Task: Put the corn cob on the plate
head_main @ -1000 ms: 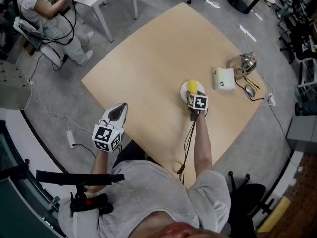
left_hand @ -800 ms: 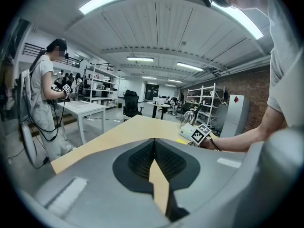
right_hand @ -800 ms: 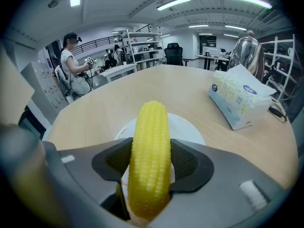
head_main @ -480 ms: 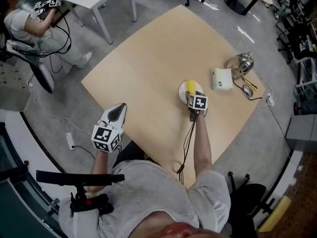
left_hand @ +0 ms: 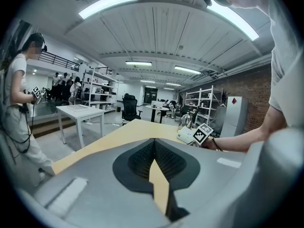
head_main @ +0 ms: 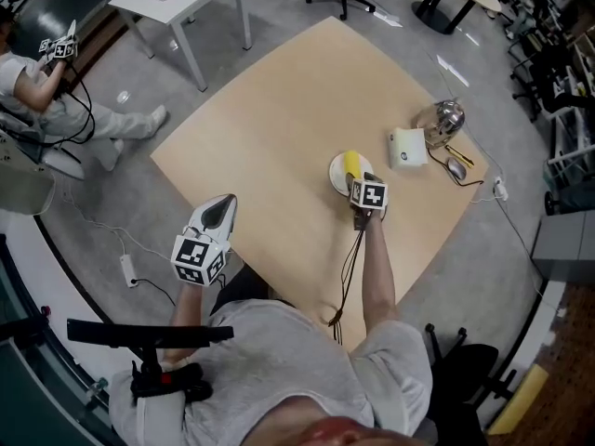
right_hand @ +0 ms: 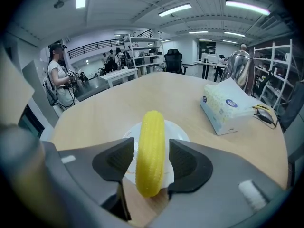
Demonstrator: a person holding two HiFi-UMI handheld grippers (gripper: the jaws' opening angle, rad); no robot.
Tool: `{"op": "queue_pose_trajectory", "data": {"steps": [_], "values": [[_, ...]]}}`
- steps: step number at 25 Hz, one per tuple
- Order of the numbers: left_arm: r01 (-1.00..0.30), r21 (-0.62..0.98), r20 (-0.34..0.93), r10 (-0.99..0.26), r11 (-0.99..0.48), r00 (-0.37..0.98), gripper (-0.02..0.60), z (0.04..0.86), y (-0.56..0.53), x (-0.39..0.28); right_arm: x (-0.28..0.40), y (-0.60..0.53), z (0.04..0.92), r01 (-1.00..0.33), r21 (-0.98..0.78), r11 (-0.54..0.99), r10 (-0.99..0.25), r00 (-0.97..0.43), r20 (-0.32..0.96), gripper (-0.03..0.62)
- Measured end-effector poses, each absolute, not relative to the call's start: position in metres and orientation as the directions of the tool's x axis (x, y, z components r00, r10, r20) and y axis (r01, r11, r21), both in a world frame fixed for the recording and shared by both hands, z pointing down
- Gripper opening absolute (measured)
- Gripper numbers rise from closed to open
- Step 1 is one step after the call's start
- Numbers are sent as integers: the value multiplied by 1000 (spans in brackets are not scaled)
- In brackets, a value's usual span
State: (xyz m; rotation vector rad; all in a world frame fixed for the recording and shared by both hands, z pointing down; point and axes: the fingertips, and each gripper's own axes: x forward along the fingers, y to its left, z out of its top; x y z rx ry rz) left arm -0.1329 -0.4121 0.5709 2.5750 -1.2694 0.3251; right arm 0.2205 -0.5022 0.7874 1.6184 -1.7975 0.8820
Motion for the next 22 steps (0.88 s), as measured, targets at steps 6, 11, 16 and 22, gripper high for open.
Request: {"op": "queue_pose_trajectory", "data": {"steps": [6, 11, 16, 22], "values": [[-801, 116, 290, -751, -587, 593, 20, 547, -380, -130, 220, -471, 760, -993, -101, 66, -641, -120, 758, 239], [-800, 116, 276, -754, -589, 596, 20, 534, -363, -128, 217, -453, 740, -992, -104, 71, -660, -125, 741, 238], [-795, 113, 258, -755, -597, 603, 20, 524, -347, -122, 218, -433, 723, -993, -94, 75, -685, -120, 718, 235], [-790, 109, 242, -755, -603, 609, 20, 517, -330, -115, 220, -409, 705, -992, -102, 78, -715, -127, 688, 229]]}}
